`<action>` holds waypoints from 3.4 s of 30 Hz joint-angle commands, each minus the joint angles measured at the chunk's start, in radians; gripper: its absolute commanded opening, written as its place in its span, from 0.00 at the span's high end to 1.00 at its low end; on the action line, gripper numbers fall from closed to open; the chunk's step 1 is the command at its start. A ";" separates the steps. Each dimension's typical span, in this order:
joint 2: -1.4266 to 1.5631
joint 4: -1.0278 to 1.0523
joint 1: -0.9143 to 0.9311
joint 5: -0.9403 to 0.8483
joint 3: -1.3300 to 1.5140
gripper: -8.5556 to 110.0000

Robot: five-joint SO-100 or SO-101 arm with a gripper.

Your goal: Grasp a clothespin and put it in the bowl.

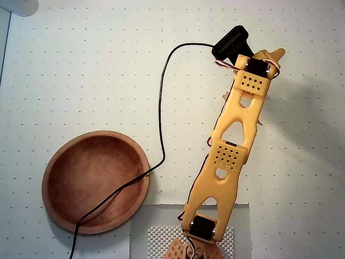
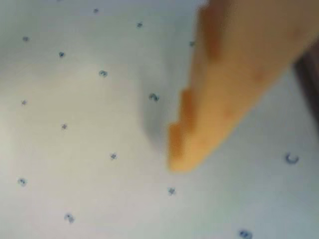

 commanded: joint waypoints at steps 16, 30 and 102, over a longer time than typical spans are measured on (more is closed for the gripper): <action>0.063 -0.011 0.066 -0.008 -0.052 0.56; 0.063 -0.011 -0.160 -0.006 -0.063 0.56; 0.282 0.446 0.020 -2.054 -0.052 0.56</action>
